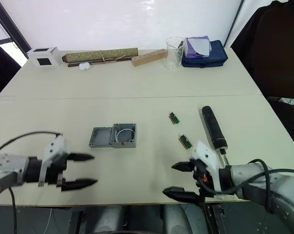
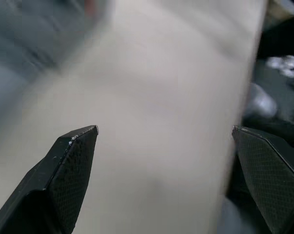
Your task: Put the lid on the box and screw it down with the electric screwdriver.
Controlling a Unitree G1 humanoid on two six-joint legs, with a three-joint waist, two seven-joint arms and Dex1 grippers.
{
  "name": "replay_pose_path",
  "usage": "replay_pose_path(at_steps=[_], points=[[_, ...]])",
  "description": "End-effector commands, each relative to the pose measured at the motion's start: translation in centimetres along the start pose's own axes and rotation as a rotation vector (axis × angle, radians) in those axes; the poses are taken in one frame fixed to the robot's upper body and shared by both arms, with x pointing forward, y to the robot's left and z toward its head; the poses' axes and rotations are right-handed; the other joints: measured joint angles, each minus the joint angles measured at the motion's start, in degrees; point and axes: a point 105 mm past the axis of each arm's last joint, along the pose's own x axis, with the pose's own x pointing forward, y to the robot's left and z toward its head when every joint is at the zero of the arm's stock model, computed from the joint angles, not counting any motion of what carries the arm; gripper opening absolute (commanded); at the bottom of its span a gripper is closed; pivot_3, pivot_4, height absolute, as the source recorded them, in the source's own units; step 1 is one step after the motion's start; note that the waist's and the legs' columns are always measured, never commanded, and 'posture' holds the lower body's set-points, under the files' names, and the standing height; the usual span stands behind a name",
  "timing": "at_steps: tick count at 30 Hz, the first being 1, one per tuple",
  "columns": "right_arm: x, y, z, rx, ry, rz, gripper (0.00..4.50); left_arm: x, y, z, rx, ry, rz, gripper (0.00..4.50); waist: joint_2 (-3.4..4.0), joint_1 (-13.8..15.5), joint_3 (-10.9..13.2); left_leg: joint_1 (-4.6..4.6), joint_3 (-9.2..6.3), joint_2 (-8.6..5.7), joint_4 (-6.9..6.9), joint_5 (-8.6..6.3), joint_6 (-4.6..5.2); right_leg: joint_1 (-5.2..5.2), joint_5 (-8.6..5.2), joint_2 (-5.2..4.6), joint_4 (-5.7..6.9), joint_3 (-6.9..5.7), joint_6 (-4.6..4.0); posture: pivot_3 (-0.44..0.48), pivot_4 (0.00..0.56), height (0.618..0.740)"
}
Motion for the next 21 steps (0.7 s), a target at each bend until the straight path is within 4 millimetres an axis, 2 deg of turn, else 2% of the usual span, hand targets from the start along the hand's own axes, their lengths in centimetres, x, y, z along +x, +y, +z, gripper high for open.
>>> replay_pose_path(at_steps=[1, 2, 4, 7, 11, 16, 21], points=[[0.0, 0.1, 2.8, -0.058, -0.065, -0.025, 4.50, -1.4, 2.0, 3.6, 0.118, 0.005, 0.011, 4.48, -0.02, 0.00, 0.00, 0.01, 0.00, 0.00, 0.01, 0.00, 0.00, 0.00, 0.00, 0.01, 0.01, 0.00, 0.00, 0.000, 0.150, 0.740], [0.0, 0.1, 3.6, -0.109, -0.082, -0.042, 4.50, -1.5, 2.5, 4.3, 0.154, 0.053, 0.004, 4.48, -0.02, -0.06, 0.00, 0.00, -0.02, 0.00, 0.02, 0.00, 0.00, 0.00, 0.00, 0.04, 0.01, -0.02, 0.00, 0.000, 0.150, 0.740], [0.3, 0.7, 5.3, -0.217, -0.133, -0.032, 4.50, -1.1, 2.1, 6.0, 0.235, 0.173, -0.110, 4.48, -0.03, -0.05, 0.01, 0.00, -0.04, 0.00, 0.00, 0.00, 0.00, 0.01, 0.00, 0.05, 0.00, -0.04, 0.02, 0.000, 0.150, 0.740], [0.9, 1.0, 5.9, -0.279, -0.131, -0.028, 4.50, -0.4, 1.7, 7.3, 0.375, 0.262, -0.229, 4.48, 0.00, -0.15, -0.01, -0.08, -0.03, -0.02, -0.03, 0.00, 0.00, -0.02, 0.10, 0.05, -0.09, -0.05, 0.22, 0.000, 0.150, 0.740], [2.3, 0.8, 5.5, -0.328, -0.110, -0.055, 4.50, 2.2, 3.2, 7.0, 0.523, 0.392, -0.251, 4.48, 0.01, -0.35, -0.02, -0.06, 0.00, -0.01, -0.04, -0.04, 0.07, -0.06, 0.09, 0.10, -0.06, -0.01, 0.28, 0.000, 0.150, 0.740], [3.5, 0.4, 4.3, -0.340, -0.071, -0.088, 4.50, 5.2, 3.7, 6.5, 0.546, 0.449, -0.291, 4.48, 0.00, -0.27, -0.01, -0.14, -0.05, 0.00, 0.07, -0.03, 0.08, -0.12, 0.10, 0.13, 0.05, -0.01, 0.28, 0.000, 0.150, 0.740], [3.9, 0.6, 4.6, -0.360, -0.090, -0.093, 4.50, 7.7, 4.6, 5.6, 0.551, 0.486, -0.274, 4.48, 0.00, -0.25, -0.01, -0.14, -0.08, 0.00, 0.10, -0.03, 0.08, -0.12, 0.10, 0.13, 0.10, -0.01, 0.29, 0.000, 0.150, 0.740]])
